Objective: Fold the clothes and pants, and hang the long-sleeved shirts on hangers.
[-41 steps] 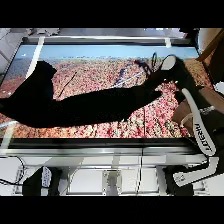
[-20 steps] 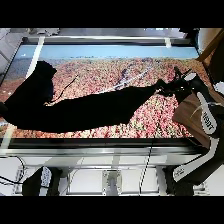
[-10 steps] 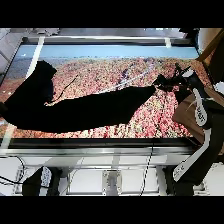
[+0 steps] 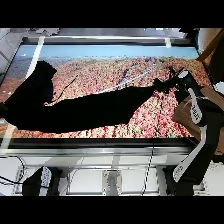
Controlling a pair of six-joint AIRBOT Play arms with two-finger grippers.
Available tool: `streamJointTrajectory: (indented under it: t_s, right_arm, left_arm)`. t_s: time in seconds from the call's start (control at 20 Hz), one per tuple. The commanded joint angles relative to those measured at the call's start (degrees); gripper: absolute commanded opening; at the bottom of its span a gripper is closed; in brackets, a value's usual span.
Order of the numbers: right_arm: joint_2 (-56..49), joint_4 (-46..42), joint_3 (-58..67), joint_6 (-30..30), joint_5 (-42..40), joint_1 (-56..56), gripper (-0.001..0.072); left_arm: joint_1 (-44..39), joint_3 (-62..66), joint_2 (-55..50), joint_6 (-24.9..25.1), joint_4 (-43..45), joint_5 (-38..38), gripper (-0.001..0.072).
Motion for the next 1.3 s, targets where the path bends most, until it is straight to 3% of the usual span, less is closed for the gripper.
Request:
streamJointTrajectory:
  t_s: [0.0, 0.15, 0.3, 0.45, 0.6, 0.95, 1.1, 1.25]
  right_arm:
    - [0.13, 1.36, 3.04, -2.08, 2.19, 0.76, 0.0013]
    - [3.21, -1.42, 12.57, -1.99, 12.44, -1.44, 0.0013]
    - [11.13, -5.33, 20.04, -1.86, 23.89, -5.68, 0.0013]
    - [22.21, -8.90, 17.09, -2.36, 31.58, -9.49, 0.0013]
    - [31.54, -10.62, 9.09, -2.27, 33.48, -12.92, 0.0013]
    - [47.17, -16.74, -21.22, -2.36, 33.20, -14.32, 0.0013]
    - [48.65, -22.03, -32.70, -2.32, 29.20, -14.32, 0.0013]
    - [47.91, -21.38, -40.02, -1.27, 17.75, -14.25, 0.0013]
  left_arm:
    - [0.02, 0.04, 0.00, -0.04, 0.02, 0.66, 0.0014]
    - [0.33, 2.03, 0.09, -4.52, 0.02, 5.99, 0.0014]
    - [1.09, 6.45, 0.11, -5.20, 0.07, 10.16, 0.0014]
    - [2.01, 9.40, 0.13, -5.92, 0.02, 10.58, 0.0014]
    - [4.74, 9.38, 0.28, -6.67, 1.16, 7.02, 0.0013]
    - [12.11, -2.62, 1.44, -4.94, 12.79, -4.17, 0.0013]
    - [12.11, -12.20, 1.77, -2.56, 15.85, -0.94, 0.0013]
    - [12.13, -16.26, 1.64, -2.56, 15.80, 5.03, 0.0013]
